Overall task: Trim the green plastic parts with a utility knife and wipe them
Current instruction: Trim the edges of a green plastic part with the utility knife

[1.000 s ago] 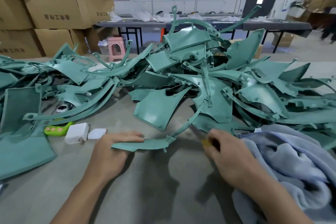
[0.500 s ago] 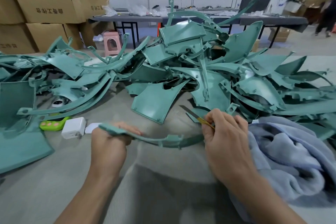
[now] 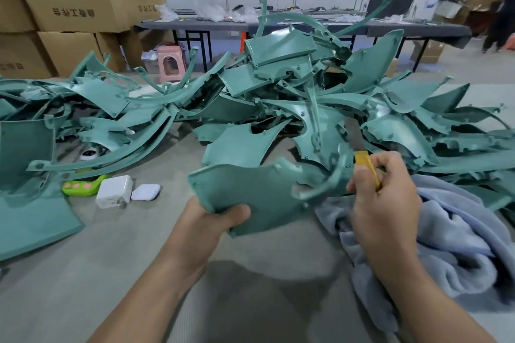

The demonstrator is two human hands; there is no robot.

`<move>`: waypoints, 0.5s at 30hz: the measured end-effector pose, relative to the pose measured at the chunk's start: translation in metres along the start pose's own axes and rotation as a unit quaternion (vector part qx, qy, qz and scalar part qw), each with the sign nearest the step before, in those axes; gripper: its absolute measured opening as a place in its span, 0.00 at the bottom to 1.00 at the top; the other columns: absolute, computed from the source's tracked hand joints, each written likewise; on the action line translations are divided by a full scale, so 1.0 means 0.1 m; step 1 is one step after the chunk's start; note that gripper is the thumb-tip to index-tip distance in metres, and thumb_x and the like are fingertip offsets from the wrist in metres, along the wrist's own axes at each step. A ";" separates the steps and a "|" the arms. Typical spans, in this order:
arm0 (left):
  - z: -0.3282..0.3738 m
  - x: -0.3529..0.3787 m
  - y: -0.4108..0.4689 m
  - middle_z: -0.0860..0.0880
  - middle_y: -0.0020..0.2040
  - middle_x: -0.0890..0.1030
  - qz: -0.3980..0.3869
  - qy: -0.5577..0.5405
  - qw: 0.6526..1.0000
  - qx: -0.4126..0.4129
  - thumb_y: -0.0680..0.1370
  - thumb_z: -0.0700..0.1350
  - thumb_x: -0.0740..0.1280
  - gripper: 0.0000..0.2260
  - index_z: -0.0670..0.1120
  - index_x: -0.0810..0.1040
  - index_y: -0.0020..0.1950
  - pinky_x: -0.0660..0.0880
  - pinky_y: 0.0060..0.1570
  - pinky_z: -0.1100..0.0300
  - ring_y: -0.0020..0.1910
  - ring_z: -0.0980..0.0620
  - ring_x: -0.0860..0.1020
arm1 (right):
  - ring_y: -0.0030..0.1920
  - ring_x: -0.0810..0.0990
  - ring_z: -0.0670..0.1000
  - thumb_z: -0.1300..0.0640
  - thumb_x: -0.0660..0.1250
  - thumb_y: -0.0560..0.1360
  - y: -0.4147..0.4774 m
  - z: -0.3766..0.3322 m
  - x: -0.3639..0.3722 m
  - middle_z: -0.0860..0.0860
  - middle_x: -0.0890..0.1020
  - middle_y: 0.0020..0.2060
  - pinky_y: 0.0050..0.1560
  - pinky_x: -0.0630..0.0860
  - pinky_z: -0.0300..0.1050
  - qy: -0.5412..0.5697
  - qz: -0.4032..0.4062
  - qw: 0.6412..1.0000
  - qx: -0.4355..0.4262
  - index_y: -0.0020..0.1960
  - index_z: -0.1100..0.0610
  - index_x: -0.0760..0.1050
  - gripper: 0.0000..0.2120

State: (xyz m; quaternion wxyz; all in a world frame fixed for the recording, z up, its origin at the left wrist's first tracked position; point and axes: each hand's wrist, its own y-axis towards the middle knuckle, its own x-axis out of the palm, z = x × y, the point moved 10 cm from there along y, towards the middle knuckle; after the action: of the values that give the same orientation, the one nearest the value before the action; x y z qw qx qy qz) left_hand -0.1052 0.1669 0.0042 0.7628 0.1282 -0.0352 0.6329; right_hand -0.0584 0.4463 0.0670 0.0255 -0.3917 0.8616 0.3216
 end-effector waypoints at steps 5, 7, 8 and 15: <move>0.26 -0.27 0.01 0.48 0.53 0.87 0.074 -0.082 0.991 0.080 0.68 0.34 0.76 0.18 0.50 0.87 0.53 0.81 0.49 0.62 0.53 0.51 0.85 | 0.35 0.77 0.48 0.54 0.62 0.81 -0.04 -0.01 0.01 0.44 0.80 0.36 0.35 0.68 0.48 0.025 0.013 1.000 0.003 0.45 0.48 0.69 0.06; 0.40 -0.30 -0.07 0.56 0.46 0.88 0.114 0.093 0.979 0.143 0.69 0.33 0.75 0.20 0.59 0.88 0.48 0.79 0.44 0.67 0.45 0.60 0.85 | 0.36 0.77 0.48 0.55 0.62 0.81 -0.05 -0.01 0.03 0.44 0.80 0.36 0.35 0.67 0.46 0.029 0.007 1.000 0.003 0.45 0.48 0.69 0.07; 0.48 -0.26 -0.12 0.58 0.46 0.87 0.121 0.211 0.953 0.179 0.70 0.34 0.75 0.19 0.61 0.88 0.48 0.79 0.45 0.66 0.45 0.62 0.84 | 0.35 0.77 0.49 0.56 0.62 0.81 -0.05 -0.02 0.04 0.45 0.80 0.35 0.35 0.67 0.46 0.031 0.000 1.000 0.000 0.45 0.48 0.69 0.07; 0.63 0.21 -0.39 0.53 0.52 0.87 0.177 0.559 0.748 0.312 0.70 0.40 0.66 0.17 0.51 0.88 0.54 0.82 0.46 0.56 0.48 0.50 0.86 | 0.27 0.74 0.49 0.52 0.63 0.82 -0.23 -0.25 0.33 0.48 0.80 0.32 0.29 0.69 0.44 0.100 -0.125 0.985 -0.060 0.47 0.49 0.70 0.05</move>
State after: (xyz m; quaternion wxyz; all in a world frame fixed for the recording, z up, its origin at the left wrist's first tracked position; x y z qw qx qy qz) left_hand -0.0561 0.1654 0.0634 0.4381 -0.0264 0.5744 0.6910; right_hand -0.0596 0.3993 0.0644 -0.0439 -0.5273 0.7834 0.3261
